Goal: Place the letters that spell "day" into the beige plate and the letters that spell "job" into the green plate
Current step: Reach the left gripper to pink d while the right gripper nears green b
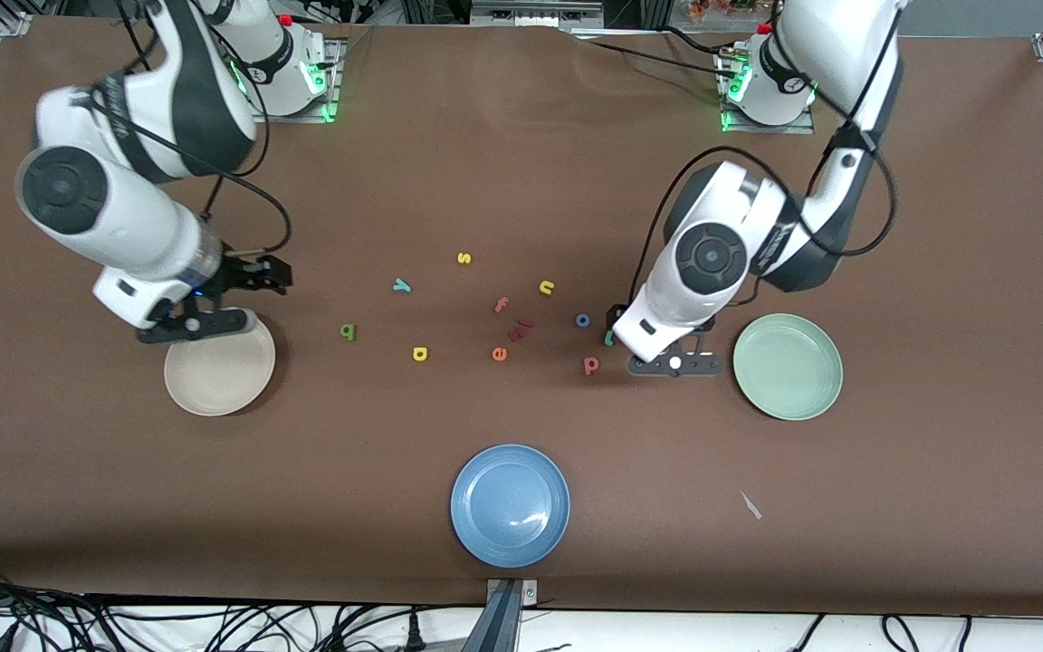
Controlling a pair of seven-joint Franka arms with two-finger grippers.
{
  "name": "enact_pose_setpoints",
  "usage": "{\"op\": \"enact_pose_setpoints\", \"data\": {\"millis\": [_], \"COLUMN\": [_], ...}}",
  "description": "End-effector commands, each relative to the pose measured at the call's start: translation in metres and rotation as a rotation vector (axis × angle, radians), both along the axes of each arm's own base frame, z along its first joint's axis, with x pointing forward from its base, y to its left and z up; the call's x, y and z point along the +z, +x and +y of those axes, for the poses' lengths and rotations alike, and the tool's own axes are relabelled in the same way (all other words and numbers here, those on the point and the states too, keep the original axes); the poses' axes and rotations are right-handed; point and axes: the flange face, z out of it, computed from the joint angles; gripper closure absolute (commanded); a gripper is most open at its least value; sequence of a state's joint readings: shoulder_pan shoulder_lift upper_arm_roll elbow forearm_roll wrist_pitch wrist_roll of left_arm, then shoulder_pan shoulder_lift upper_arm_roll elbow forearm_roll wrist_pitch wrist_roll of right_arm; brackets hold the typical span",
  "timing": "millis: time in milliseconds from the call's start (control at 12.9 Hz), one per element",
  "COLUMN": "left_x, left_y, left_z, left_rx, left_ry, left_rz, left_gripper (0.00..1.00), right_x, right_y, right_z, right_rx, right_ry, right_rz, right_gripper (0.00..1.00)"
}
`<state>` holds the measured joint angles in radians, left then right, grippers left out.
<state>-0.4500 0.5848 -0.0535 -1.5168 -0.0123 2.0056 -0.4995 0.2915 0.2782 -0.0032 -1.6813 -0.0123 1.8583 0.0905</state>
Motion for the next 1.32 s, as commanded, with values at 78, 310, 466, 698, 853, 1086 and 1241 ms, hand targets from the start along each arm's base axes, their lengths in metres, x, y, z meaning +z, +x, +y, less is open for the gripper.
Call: {"op": "enact_pose_setpoints", "data": {"millis": [78,310,466,698,853,1086,1241], "left_x": [-0.057,-0.11,-0.112,-0.12,-0.135,-0.138,-0.135], "left_y": [0.014,0.001,0.001,-0.011,-0.012,-0.01,-0.008], "left_z": [-0.025,-0.038,-0.047,-0.07,-0.069,-0.067,-0.065], "left_rx": [0.019,-0.012,-0.031,-0.072,-0.114,-0.168,-0.165], "left_ry": [-0.065,-0.04,-0.061,-0.062,-0.026,0.017,0.016], "left_rz": [-0.072,-0.021,-0.066,-0.081,-0.097,-0.133,-0.136], "left_gripper": [0.0,0.0,0.0,0.0,0.0,0.37,0.57], "right_x": [-0.042,-0.083,-0.097,-0.116,-0.139,-0.179,-0.197], "right_y": [0.006,0.013,0.016,0.019,0.013,-0.007,-0.018], "right_z": [0.031,0.032,0.035,0.035,0.035,0.031,0.027], "right_rx": [0.025,0.051,0.116,0.099,0.045,0.027,0.026], "right_ry": [0.022,0.008,-0.008,0.006,0.03,0.045,0.053], "right_rz": [-0.001,0.028,0.037,0.014,-0.008,-0.058,-0.08], "right_gripper": [0.0,0.0,0.0,0.0,0.0,0.0,0.0]}}
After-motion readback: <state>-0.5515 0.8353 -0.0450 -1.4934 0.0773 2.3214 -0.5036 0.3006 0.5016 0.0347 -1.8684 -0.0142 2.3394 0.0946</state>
